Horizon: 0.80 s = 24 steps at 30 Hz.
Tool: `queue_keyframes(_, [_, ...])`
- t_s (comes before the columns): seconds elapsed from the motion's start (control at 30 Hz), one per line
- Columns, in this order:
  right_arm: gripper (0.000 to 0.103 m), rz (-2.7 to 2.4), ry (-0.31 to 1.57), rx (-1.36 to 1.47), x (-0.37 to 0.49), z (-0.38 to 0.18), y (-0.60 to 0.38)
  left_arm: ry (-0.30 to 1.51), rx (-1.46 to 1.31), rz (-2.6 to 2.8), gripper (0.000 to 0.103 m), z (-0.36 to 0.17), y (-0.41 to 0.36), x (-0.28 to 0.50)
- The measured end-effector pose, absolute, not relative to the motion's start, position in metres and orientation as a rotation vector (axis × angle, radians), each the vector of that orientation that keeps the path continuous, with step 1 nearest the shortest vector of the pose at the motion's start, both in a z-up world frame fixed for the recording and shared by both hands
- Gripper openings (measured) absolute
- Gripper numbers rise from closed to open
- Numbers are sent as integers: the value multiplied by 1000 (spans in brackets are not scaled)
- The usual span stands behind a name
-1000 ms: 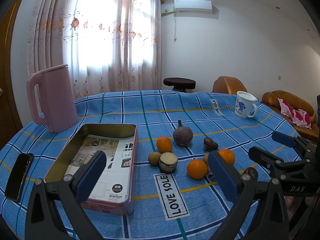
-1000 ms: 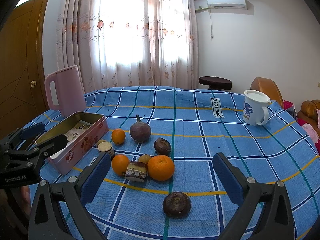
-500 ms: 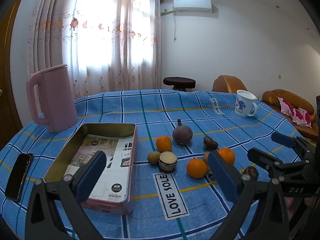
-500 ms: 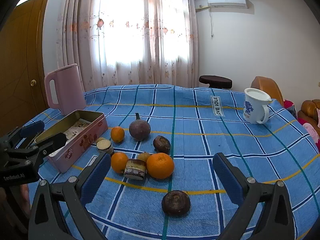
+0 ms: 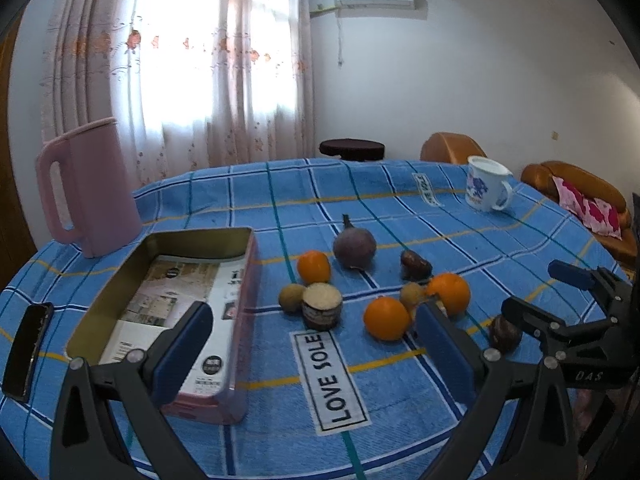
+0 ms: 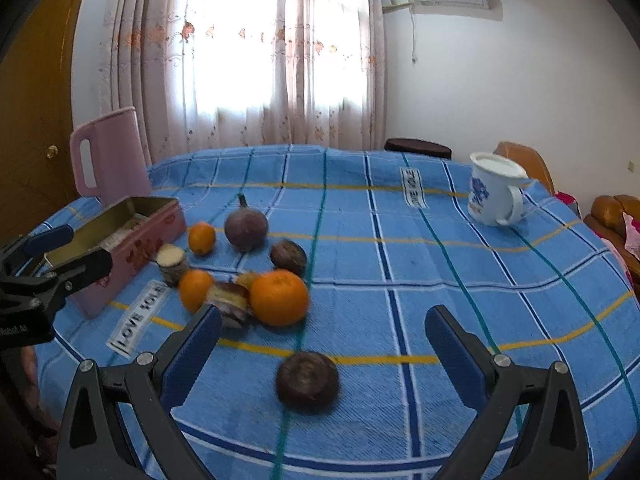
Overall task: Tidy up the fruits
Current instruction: 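Reach the right gripper to the dark brown round fruit and close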
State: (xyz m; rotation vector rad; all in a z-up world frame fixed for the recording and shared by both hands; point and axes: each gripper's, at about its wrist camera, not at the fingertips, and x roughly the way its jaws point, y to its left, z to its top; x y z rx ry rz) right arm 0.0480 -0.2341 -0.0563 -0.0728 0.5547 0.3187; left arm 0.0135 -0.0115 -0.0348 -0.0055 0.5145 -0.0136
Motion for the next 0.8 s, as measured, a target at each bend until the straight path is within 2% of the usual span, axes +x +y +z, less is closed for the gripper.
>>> queue_keyframes(0.17, [92, 307, 602, -99, 51, -63, -241, 553, 13, -52, 103, -44, -23, 19])
queue_keyframes(0.23, [74, 330, 642, -101, 57, -67, -240, 556, 19, -64, 103, -45, -29, 21])
queue_keyframes(0.3, [65, 366, 681, -90, 61, -72, -240, 564, 25, -78, 103, -46, -32, 22])
queue_keyframes(0.47, [64, 479, 743, -95, 62, -79, -233, 580, 37, -115, 103, -47, -41, 27])
queue_keyframes(0.5, [56, 511, 771, -95, 62, -83, -231, 584, 40, -125, 103, -47, -43, 28])
queue_keyframes(0.53, [42, 525, 784, -103, 63, -87, -228, 591, 40, -135, 102, -48, -45, 30])
queue_keyframes(0.57, [39, 517, 768, -126, 60, -87, -225, 599, 39, -143, 102, -49, -46, 32])
queue_keyframes(0.6, [31, 520, 767, -134, 59, -88, -223, 606, 38, -152, 99, -50, -47, 34])
queue_keyframes(0.67, [30, 524, 768, -122, 60, -89, -225, 628, 46, -165, 87, -51, -50, 41])
queue_keyframes(0.8, [30, 515, 730, -123, 58, -80, -227, 661, 50, -162, 77, -54, -51, 55])
